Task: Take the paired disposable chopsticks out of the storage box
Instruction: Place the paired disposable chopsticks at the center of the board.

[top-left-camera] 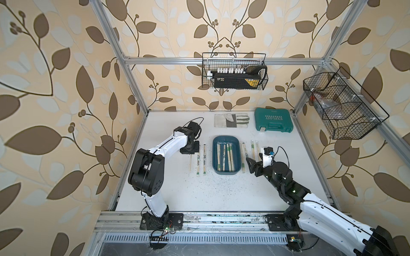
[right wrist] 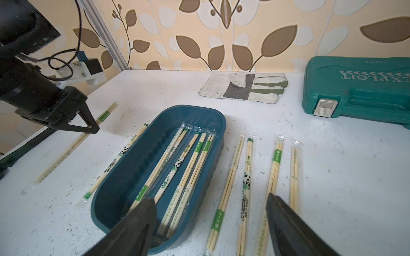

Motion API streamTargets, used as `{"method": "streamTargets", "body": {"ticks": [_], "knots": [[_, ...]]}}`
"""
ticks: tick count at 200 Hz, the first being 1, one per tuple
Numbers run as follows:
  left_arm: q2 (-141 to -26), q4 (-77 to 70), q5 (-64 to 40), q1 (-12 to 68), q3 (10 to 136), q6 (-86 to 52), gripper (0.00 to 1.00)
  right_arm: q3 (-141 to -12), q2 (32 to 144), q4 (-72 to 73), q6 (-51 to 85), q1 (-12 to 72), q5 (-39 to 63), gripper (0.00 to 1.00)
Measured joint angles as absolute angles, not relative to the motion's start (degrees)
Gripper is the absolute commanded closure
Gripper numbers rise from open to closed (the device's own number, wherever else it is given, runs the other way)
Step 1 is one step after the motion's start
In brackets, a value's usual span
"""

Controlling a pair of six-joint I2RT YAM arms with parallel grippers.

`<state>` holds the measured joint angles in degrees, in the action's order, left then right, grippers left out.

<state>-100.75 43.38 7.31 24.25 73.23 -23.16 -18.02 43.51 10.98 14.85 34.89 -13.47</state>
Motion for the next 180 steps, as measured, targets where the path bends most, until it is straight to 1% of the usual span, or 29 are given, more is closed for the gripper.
{"method": "streamTargets", "body": {"ticks": [51,109,120,137,147,170,180], "knots": [[-106.5,36.9,7.9,23.9,72.9,-22.2,1.0,-18.0,43.6,11.0,14.7,34.9,-13.0,0.19],[-109.9,36.2,9.0,23.9,73.1,-22.4,1.0,-18.0,43.6,11.0,14.7,34.9,-13.0,0.19],[-110.2,36.2,9.0,23.9,73.1,-22.5,0.97,-18.0,43.6,11.0,14.7,34.9,-13.0,0.19],[-110.4,36.2,8.9,23.9,73.1,-22.6,0.95,-18.0,43.6,11.0,14.7,34.9,-13.0,0.19],[-110.5,36.2,8.9,23.9,73.1,-22.8,0.93,-18.0,43.6,11.0,14.7,34.9,-13.0,0.19],[-110.5,36.2,8.9,23.9,73.1,-23.3,0.82,-18.0,43.6,11.0,14.7,34.9,-13.0,0.19],[-110.5,36.2,8.9,23.9,73.1,-23.6,0.75,-18.0,43.6,11.0,14.7,34.9,-13.0,0.19]]}}
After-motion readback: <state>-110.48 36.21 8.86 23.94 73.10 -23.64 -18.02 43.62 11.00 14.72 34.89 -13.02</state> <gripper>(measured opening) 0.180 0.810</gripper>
